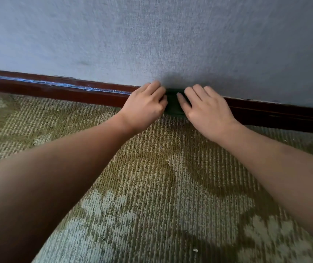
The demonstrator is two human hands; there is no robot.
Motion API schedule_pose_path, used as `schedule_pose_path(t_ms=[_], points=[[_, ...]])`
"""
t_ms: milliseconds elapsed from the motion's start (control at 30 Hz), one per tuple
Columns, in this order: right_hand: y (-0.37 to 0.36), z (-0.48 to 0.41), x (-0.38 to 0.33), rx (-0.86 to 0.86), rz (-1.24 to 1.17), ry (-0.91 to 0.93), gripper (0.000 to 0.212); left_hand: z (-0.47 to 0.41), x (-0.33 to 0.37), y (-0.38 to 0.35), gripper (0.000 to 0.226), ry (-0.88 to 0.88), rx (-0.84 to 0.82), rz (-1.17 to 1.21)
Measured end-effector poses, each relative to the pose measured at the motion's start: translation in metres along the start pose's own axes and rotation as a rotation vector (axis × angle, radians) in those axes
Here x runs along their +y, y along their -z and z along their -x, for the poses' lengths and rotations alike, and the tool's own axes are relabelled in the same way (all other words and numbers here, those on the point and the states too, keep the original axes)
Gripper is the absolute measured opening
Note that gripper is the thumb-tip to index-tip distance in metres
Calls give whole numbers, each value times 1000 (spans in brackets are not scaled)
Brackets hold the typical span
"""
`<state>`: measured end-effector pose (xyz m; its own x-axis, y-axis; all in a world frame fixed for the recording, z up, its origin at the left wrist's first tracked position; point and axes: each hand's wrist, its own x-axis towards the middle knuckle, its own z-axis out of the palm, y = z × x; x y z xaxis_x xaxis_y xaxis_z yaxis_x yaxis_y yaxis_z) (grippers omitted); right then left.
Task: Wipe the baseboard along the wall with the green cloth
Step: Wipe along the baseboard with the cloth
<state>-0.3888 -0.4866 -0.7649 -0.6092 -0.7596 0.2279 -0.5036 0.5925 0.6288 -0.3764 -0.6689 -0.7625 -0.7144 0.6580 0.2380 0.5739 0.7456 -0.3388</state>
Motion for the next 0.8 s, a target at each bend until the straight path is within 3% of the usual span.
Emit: schedule_pose_path(t_ms=[67,167,267,467,700,800], points=[[1,-3,-2,-15,-10,5,34,-4,-2,1,28,-7,1,-15],[-3,-4,-6,-47,-32,7,37,-7,-3,-4,12,-31,-5,-29],[-8,-3,-6,-50,-48,-2,47,-5,-4,-12,22,-19,9,16],[-21,2,-17,-86,-81,-3,40,0,-1,-25,18,19,42,111],[-19,-3,-20,-135,-79,-19,37,-1,-3,-23,29,61,43,204],[-11,-4,-18,-163,-103,-13,38,-1,-1,-18,17,59,20,182]])
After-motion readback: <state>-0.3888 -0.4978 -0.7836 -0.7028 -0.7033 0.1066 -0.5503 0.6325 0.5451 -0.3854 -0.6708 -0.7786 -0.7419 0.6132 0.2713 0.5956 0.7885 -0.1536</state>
